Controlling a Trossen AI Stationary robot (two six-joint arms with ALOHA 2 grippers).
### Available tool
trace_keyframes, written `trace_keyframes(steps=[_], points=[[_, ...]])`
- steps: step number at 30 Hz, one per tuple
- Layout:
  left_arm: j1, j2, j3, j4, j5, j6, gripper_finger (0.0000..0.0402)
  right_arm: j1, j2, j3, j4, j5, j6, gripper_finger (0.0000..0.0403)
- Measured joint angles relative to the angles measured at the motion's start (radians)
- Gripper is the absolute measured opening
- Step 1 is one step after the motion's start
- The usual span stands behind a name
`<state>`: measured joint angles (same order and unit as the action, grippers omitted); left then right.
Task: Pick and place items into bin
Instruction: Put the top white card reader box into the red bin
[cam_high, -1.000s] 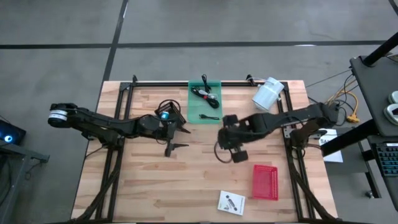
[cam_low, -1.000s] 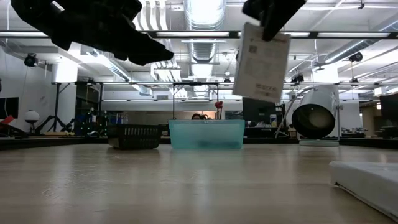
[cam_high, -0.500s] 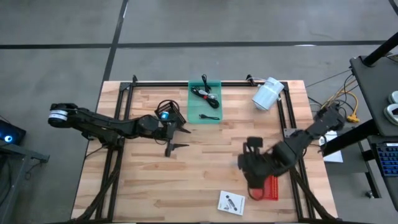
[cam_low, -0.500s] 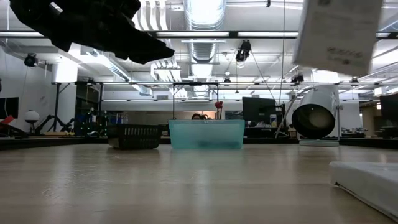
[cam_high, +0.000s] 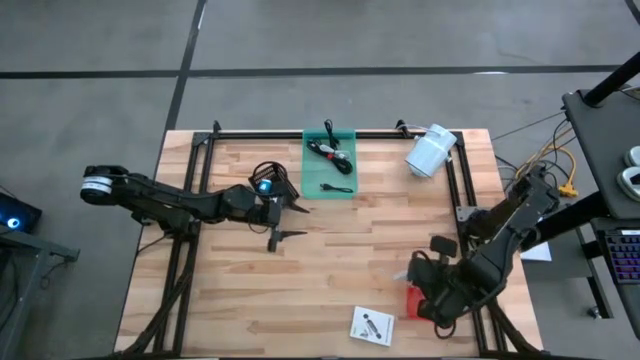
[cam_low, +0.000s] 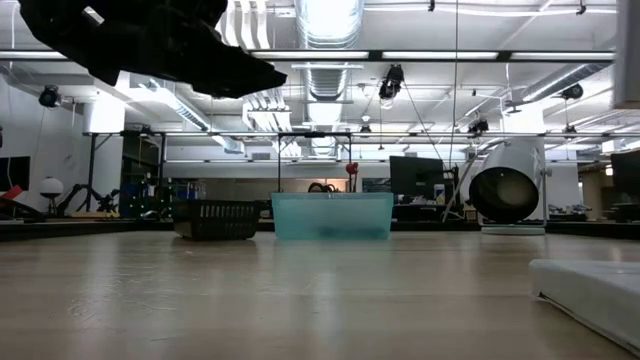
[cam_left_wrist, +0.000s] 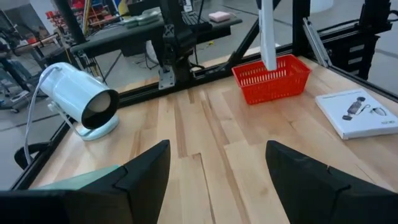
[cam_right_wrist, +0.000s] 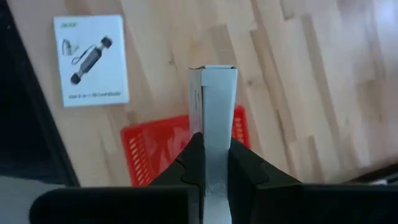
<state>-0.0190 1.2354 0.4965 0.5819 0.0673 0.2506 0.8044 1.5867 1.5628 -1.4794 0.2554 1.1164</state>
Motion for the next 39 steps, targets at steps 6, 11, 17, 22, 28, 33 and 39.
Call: trace_keyframes(steps=[6,11,17,22,28,33,39], points=[[0.003,0.007,0.0,0.013,0.0,0.001,0.0246,0.05,0.025,-0.012,-0.027,-0.018,0.047,0.0023],[0.005,0.007,0.0,0.013,-0.001,0.0,0.0246,0.067,0.086,-0.014,-0.073,-0.021,0.031,0.0023],[0.006,0.007,0.0,0.013,-0.001,-0.001,0.0246,0.078,0.135,-0.016,-0.094,-0.078,0.025,0.0023],[0.006,0.007,0.0,0.013,-0.001,-0.001,0.0246,0.098,0.142,-0.018,-0.092,-0.056,0.029,0.0023],[0.006,0.007,0.0,0.013,-0.001,-0.001,0.0246,0.114,0.151,-0.043,-0.092,-0.04,0.038,0.0023],[0.006,0.007,0.0,0.013,-0.001,-0.001,0.0246,0.119,0.151,-0.081,-0.092,-0.015,0.049,0.0023],[0.006,0.007,0.0,0.013,-0.001,-0.002,0.0246,0.121,0.151,-0.135,-0.092,-0.003,0.052,0.0022]])
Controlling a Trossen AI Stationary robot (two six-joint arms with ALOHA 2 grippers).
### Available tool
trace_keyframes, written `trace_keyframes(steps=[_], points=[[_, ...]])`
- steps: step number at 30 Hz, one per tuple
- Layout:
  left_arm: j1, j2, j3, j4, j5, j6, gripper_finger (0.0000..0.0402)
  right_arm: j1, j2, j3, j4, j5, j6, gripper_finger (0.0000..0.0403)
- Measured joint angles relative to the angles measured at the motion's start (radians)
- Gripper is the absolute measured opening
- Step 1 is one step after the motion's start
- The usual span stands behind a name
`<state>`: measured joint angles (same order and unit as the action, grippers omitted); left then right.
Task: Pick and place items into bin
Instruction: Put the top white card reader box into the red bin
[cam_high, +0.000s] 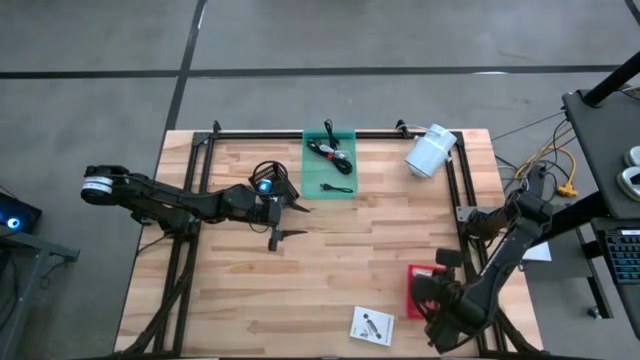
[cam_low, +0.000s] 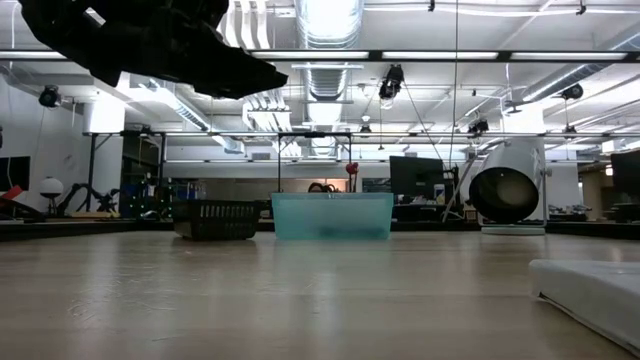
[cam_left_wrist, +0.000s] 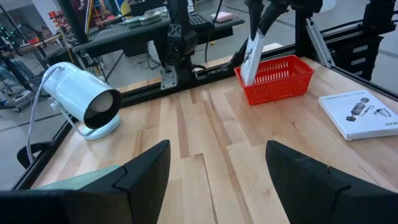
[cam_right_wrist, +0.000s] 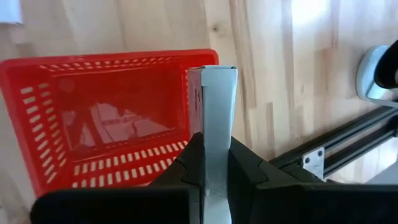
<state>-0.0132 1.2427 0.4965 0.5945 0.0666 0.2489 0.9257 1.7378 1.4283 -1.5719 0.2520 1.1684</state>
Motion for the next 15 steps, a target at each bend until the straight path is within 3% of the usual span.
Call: trace_keyframes(steps=[15], points=[[0.0,0.0,0.0,0.0,0.0,0.0,0.0246,0.0,0.0,-0.048,0.009,0.039,0.02,0.0025]])
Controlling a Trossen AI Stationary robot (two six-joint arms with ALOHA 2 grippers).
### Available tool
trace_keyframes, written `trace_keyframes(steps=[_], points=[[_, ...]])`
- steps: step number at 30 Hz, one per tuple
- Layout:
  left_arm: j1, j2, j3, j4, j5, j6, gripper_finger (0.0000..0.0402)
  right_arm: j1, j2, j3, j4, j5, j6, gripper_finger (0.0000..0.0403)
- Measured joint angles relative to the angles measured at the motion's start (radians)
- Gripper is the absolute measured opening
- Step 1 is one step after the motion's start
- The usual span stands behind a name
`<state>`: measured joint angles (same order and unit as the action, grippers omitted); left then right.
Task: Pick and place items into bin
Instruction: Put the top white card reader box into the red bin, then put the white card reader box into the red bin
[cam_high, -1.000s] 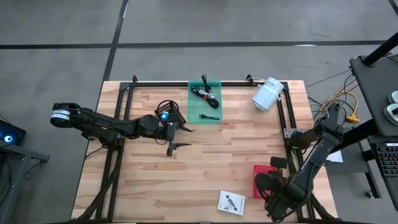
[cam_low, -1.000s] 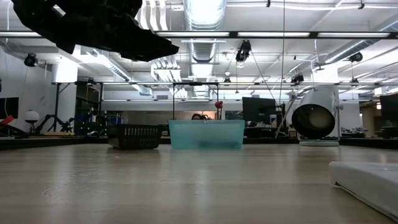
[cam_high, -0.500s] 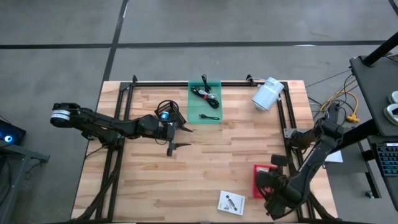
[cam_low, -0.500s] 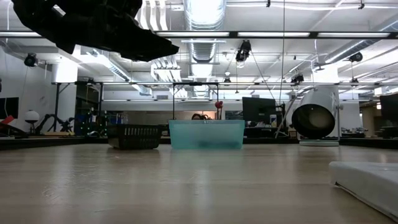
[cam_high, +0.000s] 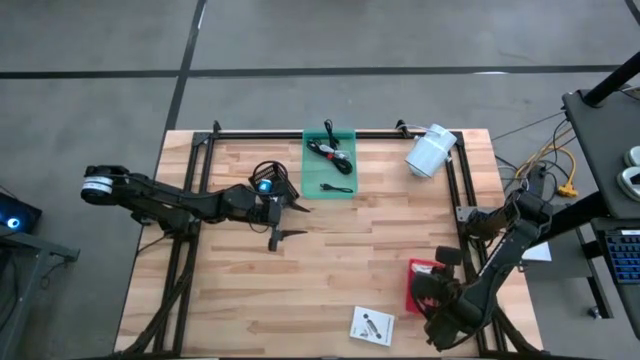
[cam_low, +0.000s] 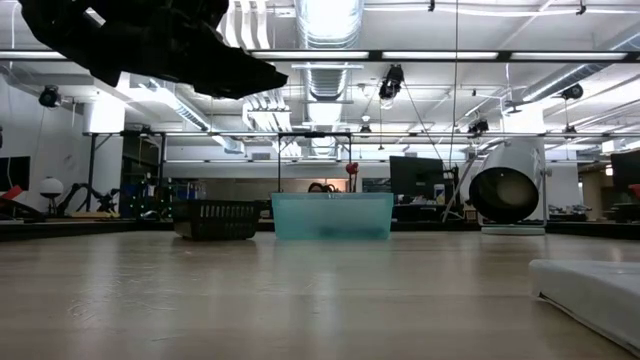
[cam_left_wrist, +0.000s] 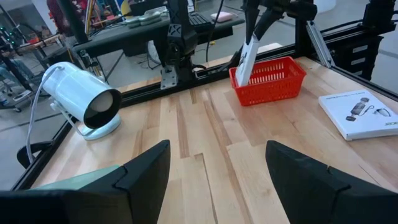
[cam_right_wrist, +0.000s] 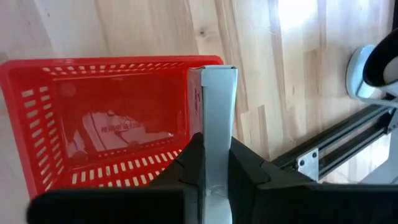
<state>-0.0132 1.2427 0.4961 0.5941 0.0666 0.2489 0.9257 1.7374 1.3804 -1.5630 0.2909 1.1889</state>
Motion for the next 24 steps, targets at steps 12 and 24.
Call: trace_keyframes(steps=[12,24], points=[[0.0,0.0,0.0,0.0,0.0,0.0,0.0246,0.0,0.0,0.0,0.009,-0.016,0.09,0.0097],[0.0,0.0,0.0,0.0,0.0,0.0,0.0246,0.0,-0.001,0.0,0.052,-0.037,0.088,0.0097]])
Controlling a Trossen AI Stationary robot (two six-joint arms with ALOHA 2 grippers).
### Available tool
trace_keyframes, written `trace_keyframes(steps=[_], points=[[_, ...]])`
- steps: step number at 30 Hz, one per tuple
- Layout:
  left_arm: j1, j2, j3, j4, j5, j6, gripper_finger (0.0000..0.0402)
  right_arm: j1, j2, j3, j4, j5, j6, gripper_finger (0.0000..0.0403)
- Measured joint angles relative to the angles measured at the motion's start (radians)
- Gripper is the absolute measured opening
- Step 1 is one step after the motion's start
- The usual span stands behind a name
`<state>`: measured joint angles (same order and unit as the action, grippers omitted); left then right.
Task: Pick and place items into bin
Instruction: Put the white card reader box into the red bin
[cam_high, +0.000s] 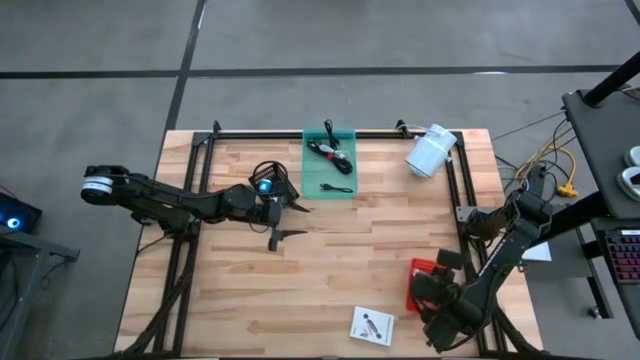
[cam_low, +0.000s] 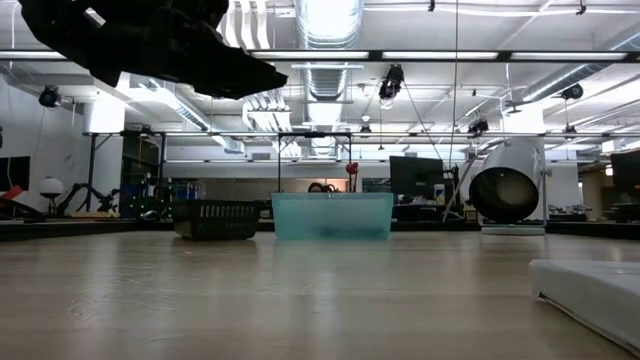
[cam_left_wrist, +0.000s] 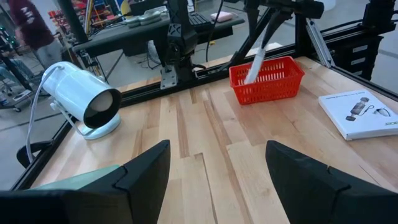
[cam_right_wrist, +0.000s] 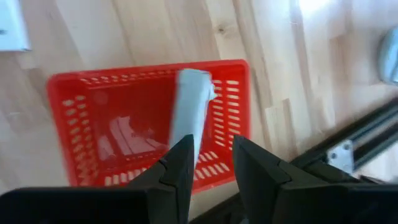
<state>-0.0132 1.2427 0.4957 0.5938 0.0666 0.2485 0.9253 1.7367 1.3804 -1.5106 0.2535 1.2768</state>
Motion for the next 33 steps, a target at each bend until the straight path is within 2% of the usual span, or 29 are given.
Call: trace_keyframes(steps=[4,9,18,25,29,33], points=[[0.0,0.0,0.0,0.0,0.0,0.0,0.0246,0.0,0.0,0.0,0.046,-0.005,0.003,0.0097],[0.0,0.0,0.0,0.0,0.0,0.0,0.0246,0.0,0.0,0.0,0.054,-0.07,-0.001,0.0097],[0.0,0.0,0.0,0.0,0.0,0.0,0.0246,-0.001,-0.005,0.0,0.056,-0.063,-0.001,0.009],[0.0,0.0,0.0,0.0,0.0,0.0,0.0246,-0.002,-0.007,0.006,0.079,0.021,-0.001,0.0081],[0.0,0.0,0.0,0.0,0.0,0.0,0.0246,-0.003,-0.007,0.035,0.154,0.153,-0.025,0.0084],[0.0,0.0,0.0,0.0,0.0,0.0,0.0246,-0.003,-0.008,0.056,0.317,0.283,-0.13,0.0086]])
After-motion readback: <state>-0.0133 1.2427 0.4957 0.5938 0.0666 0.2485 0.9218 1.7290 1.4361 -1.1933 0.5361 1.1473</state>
